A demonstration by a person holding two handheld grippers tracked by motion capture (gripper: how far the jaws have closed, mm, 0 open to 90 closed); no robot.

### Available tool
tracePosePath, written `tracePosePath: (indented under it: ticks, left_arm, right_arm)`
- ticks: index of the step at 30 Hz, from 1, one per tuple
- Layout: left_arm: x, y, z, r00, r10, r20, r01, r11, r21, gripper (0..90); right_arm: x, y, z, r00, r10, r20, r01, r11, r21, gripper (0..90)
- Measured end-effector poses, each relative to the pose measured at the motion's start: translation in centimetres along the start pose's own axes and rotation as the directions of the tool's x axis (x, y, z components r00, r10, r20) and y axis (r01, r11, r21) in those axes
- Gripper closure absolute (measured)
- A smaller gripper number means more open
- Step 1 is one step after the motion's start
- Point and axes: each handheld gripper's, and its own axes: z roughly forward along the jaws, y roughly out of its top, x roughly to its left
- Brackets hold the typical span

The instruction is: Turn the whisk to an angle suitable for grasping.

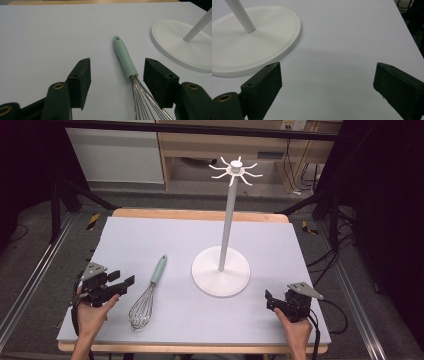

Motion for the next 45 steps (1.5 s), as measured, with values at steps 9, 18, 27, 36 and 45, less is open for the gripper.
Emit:
tracePosePath:
  ticks: [9, 18, 27, 36, 45]
  left_arm:
    - [-1.5, 1.6, 1.1, 0.9989, 0.045, 0.014, -0.045, 0.9988, 0.021, 38.0]
    - [-2.7, 3.1, 2.2, 0.9954, 0.094, 0.020, -0.095, 0.9942, 0.050, 37.4]
    - [-3.5, 4.2, 3.5, 0.9904, 0.137, 0.014, -0.138, 0.9856, 0.098, 38.2]
    - [-3.9, 4.7, 4.9, 0.9874, 0.158, 0.011, -0.158, 0.9771, 0.143, 39.5]
    - [-4.4, 4.5, 6.5, 0.9854, 0.170, 0.007, -0.168, 0.9684, 0.184, 41.2]
  right_arm:
    - [-0.4, 0.0, 0.0, 1.0000, 0.004, 0.008, -0.004, 1.000, 0.008, 8.7]
    - [-0.3, -0.1, 0.0, 0.9998, -0.011, 0.014, 0.011, 1.000, 0.010, 9.0]
    - [-0.2, -0.1, 0.0, 0.9997, -0.018, 0.019, 0.018, 1.000, 0.013, 9.0]
    - [-0.3, -0.1, 0.0, 0.9997, -0.014, 0.018, 0.014, 1.000, 0.013, 9.0]
    - [-0.3, -0.1, -0.1, 0.9998, -0.010, 0.014, 0.010, 1.000, 0.009, 9.1]
